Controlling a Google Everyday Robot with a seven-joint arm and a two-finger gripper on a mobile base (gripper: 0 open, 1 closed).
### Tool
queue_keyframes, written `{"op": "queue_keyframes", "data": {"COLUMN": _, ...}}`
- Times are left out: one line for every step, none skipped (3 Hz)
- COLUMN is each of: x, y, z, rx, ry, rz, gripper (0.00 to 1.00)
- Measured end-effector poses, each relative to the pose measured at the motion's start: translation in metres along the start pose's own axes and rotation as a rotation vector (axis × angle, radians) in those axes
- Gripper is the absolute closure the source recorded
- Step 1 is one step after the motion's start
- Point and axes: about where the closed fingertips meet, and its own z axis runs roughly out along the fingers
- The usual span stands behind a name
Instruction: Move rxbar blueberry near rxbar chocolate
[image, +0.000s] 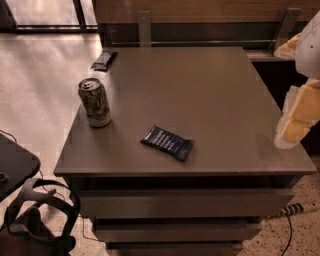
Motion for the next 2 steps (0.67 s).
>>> {"op": "queue_keyframes", "data": {"x": 0.0, "y": 0.0, "z": 0.0, "rx": 0.0, "ry": 0.0, "rz": 0.0, "gripper": 0.0}}
{"op": "queue_keyframes", "data": {"x": -0.015, "y": -0.007, "z": 0.036, "rx": -0.054, "ry": -0.145, "rz": 0.066, "gripper": 0.0}}
